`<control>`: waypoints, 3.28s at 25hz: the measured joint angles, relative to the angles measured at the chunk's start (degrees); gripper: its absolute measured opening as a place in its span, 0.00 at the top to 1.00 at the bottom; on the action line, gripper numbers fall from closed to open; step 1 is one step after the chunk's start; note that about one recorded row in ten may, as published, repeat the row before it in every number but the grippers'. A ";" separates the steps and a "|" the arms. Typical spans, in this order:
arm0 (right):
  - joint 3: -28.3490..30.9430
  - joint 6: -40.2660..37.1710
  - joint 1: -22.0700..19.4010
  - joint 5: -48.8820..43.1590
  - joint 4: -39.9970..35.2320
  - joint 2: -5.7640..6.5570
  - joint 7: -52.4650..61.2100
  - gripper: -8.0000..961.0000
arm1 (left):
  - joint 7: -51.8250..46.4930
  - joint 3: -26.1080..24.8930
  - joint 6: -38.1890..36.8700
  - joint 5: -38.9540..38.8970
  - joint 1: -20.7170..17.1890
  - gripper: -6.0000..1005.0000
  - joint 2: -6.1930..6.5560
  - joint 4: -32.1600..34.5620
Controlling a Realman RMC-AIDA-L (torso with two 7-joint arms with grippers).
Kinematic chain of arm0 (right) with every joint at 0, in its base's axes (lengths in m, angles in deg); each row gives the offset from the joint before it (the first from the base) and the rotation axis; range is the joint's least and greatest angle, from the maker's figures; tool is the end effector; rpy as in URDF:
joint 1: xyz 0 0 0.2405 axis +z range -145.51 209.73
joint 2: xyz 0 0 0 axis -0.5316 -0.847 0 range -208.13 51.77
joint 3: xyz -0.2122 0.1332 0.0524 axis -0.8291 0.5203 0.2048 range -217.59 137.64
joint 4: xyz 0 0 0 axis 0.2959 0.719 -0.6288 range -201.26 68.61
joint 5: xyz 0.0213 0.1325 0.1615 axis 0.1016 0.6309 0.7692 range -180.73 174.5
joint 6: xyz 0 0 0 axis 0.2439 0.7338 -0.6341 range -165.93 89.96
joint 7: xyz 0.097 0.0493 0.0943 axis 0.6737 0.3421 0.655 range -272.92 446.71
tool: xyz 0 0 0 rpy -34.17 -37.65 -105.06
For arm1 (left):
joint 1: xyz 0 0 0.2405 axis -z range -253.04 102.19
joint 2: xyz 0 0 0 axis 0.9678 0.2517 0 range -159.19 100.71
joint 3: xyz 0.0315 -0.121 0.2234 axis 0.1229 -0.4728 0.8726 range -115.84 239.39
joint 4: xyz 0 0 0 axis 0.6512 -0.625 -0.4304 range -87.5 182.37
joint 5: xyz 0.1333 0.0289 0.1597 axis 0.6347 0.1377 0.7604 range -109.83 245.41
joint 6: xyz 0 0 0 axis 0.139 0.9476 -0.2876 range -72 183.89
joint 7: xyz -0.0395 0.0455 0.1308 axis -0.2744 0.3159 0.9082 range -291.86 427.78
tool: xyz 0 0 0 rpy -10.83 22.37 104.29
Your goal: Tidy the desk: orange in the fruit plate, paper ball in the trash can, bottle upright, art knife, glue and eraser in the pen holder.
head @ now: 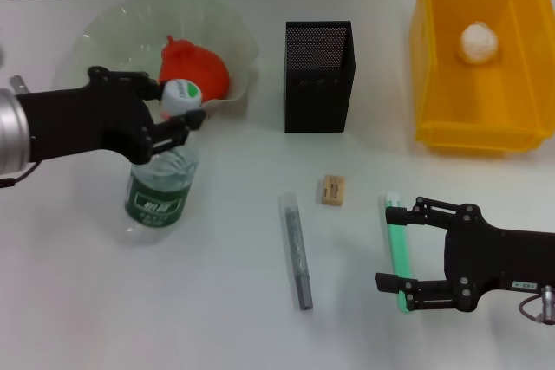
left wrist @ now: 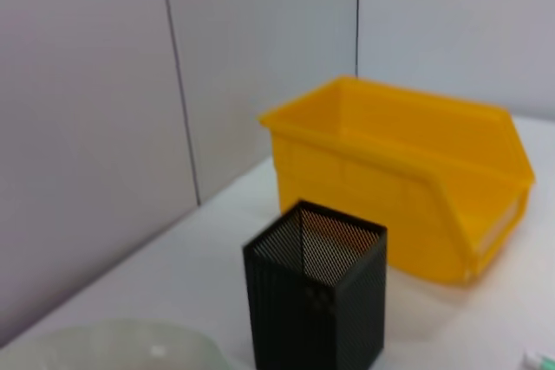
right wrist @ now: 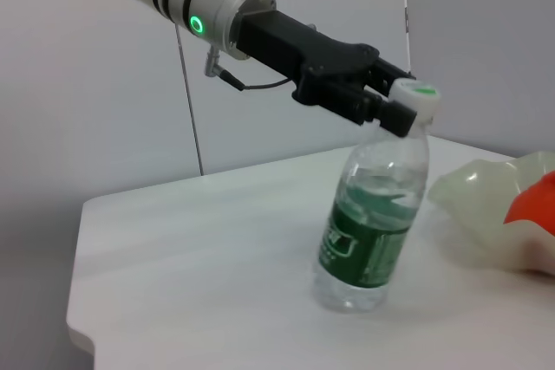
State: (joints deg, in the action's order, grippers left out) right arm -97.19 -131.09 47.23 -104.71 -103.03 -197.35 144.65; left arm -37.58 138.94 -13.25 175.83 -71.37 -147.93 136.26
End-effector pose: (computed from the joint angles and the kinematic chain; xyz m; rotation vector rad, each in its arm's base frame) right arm 0.2948 0.2437 -0.0289 -2.8162 0.3245 0.7571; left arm -0.2131 0.2980 0.0362 -2.5588 -0.4474 -0.3466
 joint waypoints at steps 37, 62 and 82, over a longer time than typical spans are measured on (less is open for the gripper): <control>-0.09 -0.41 0.76 -0.18 -0.12 0.09 1.40 0.12 | 12.50 -8.01 -5.23 -10.99 -1.97 0.54 -0.03 -5.82; 0.12 -6.31 -0.29 -13.27 -45.15 -0.01 55.47 0.13 | 34.62 -5.08 -20.84 -22.31 -1.84 0.22 -0.08 -19.60; -38.43 -0.10 17.73 -51.45 -50.55 -0.38 107.80 0.18 | 45.35 -4.72 -20.33 -22.31 3.68 0.22 0.12 -42.84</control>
State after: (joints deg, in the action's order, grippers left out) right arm -135.62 -131.19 64.96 -156.16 -153.57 -197.74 252.44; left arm 7.77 134.22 -33.57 153.52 -67.69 -147.80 93.43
